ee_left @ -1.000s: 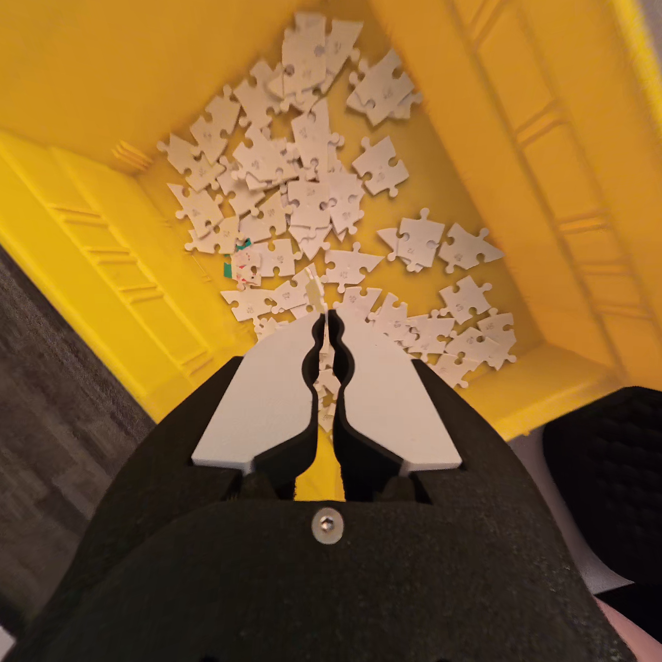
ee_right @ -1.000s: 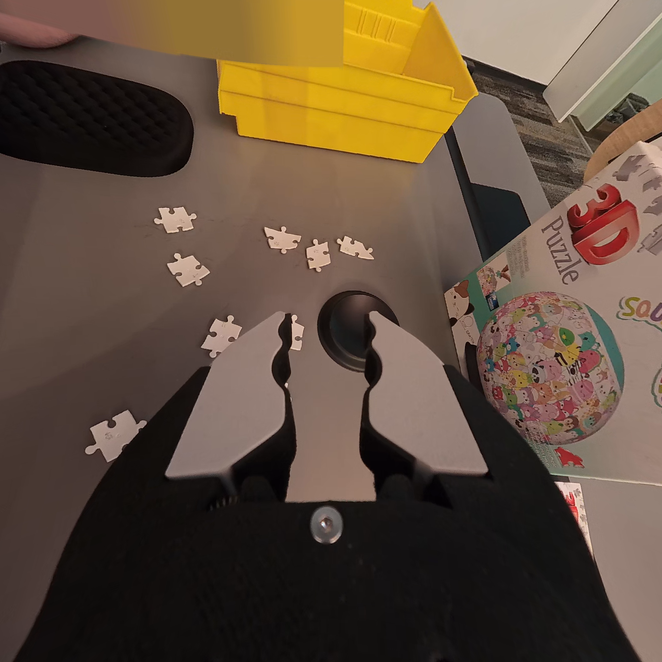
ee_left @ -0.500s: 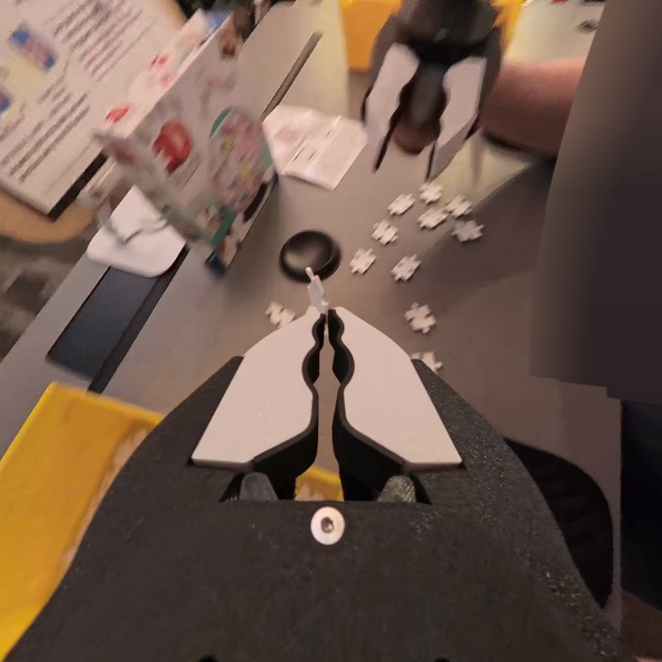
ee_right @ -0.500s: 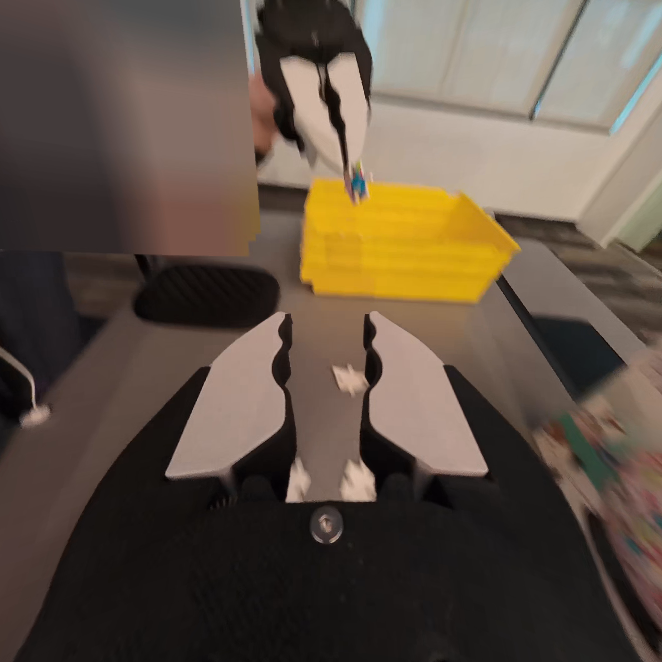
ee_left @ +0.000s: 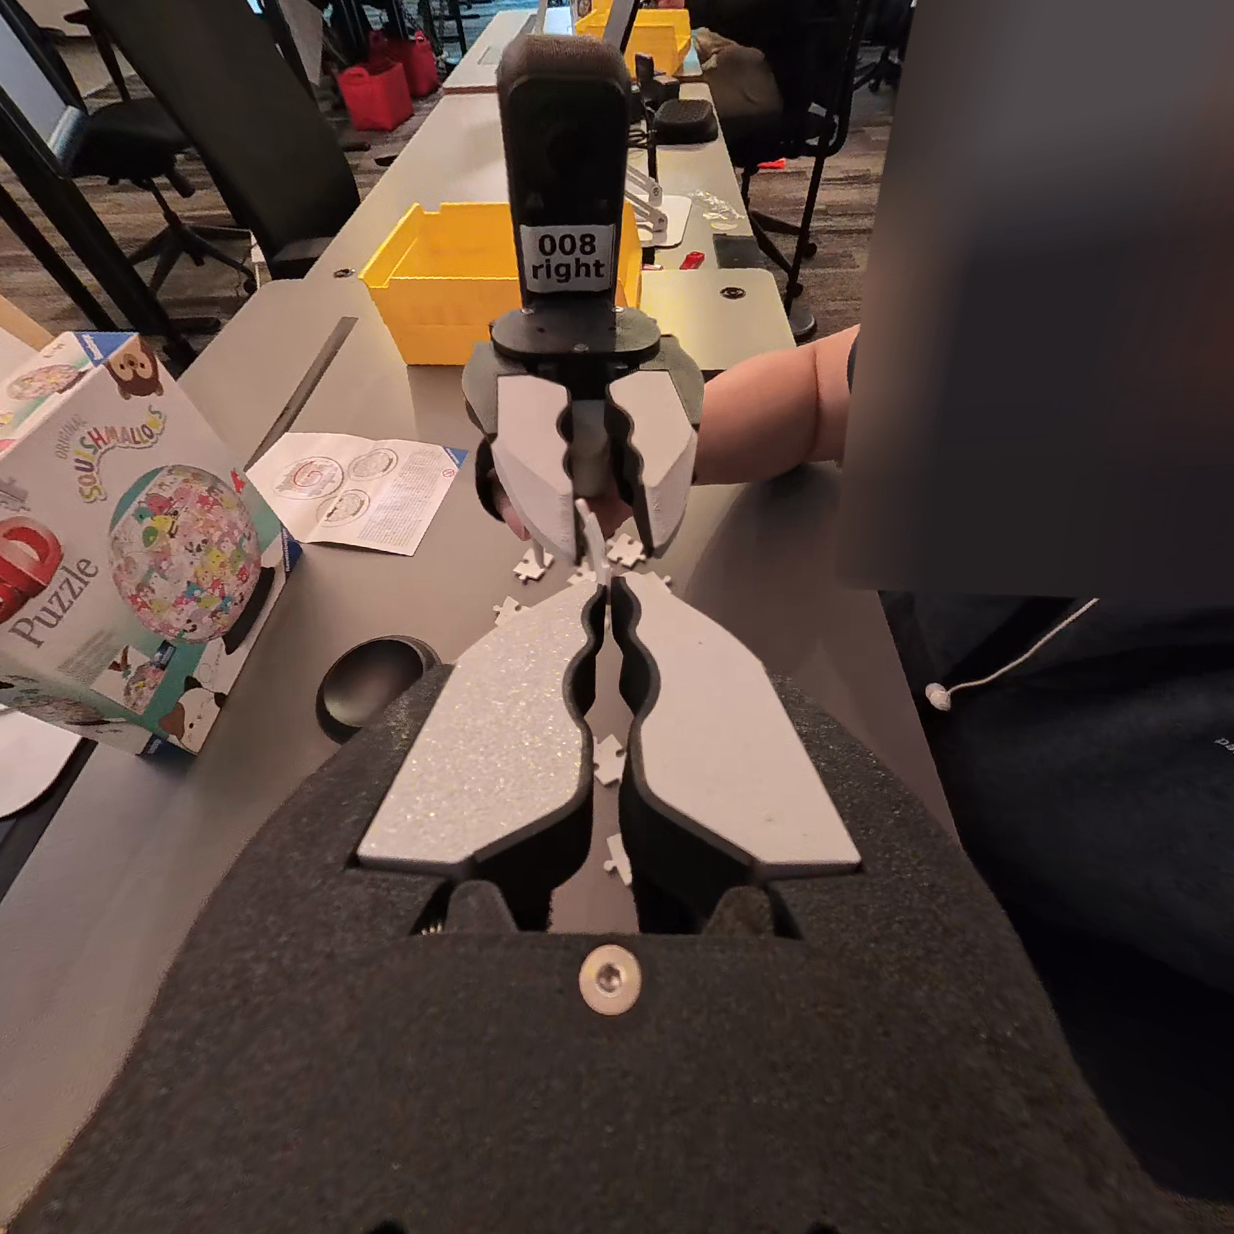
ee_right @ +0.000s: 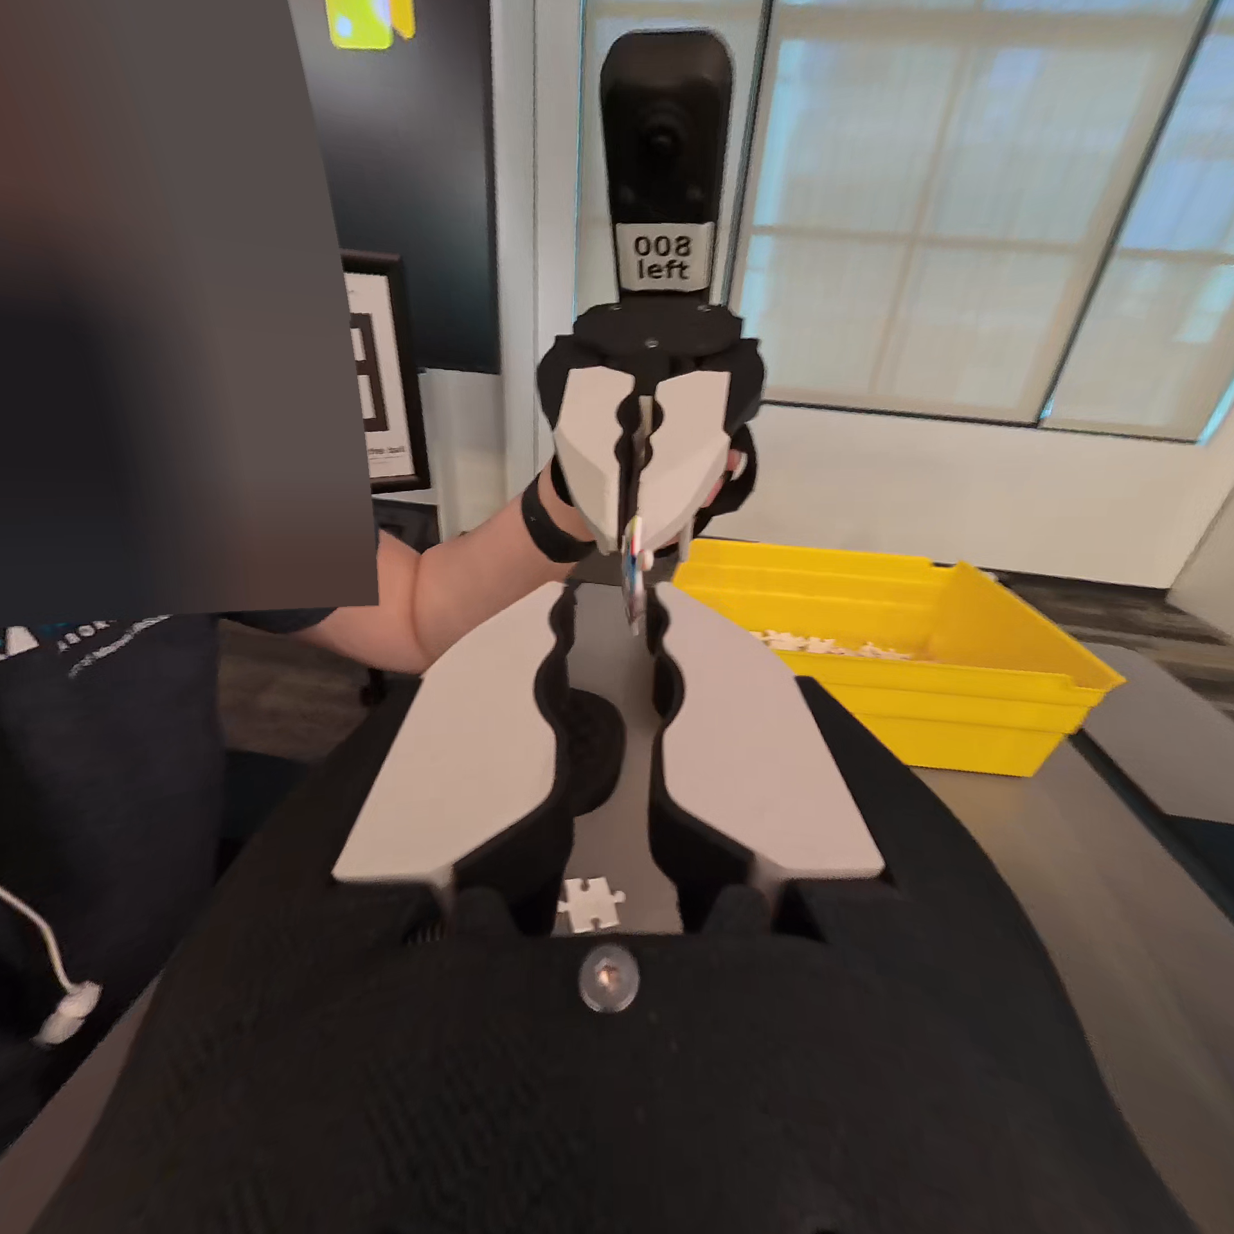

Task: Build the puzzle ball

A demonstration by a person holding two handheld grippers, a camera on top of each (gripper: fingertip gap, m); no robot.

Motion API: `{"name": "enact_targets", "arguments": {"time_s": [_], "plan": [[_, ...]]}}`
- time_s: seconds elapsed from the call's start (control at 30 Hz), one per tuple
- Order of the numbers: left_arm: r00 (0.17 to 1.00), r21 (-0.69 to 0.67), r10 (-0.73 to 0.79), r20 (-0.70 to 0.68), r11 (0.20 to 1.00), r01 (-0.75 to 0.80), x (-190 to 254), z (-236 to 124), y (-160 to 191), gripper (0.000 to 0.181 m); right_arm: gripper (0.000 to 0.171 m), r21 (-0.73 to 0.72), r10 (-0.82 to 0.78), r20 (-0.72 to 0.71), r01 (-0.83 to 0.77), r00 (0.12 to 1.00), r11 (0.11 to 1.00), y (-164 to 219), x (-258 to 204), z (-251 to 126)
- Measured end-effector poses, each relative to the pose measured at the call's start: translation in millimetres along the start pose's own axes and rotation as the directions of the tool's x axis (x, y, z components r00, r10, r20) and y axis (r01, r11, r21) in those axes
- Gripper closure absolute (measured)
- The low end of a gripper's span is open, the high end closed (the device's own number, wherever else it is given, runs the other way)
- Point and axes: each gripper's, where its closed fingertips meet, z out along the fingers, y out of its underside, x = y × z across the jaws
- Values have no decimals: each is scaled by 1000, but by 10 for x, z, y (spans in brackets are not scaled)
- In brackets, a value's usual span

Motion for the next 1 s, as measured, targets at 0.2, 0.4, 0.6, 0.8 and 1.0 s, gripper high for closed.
{"name": "enact_targets", "arguments": {"time_s": [0.2, 0.4, 0.6, 0.8, 1.0], "plan": [[1000, -46, -6, 17, 999, 7, -15, -4, 90, 174, 168, -67, -25, -35, 23, 999, 998, 94, -81, -66], [989, -211, -13, 150, 976, 45, -188, -210, 372, 161, 168, -599, -410, -160, 242, 898, 763, 991, -231, -701], [968, -243, -14, 251, 967, 77, -369, -425, 437, 163, 168, -860, -581, 39, 324, 813, 395, 1797, -454, -917], [947, -202, -72, 312, 969, 141, -430, -624, 436, 168, 167, -913, -646, 121, 340, 753, 225, 2064, -342, -916], [937, -205, -95, 337, 963, 172, -445, -749, 481, 165, 158, -907, -552, 65, 279, 831, 314, 2103, -401, -863]]}}
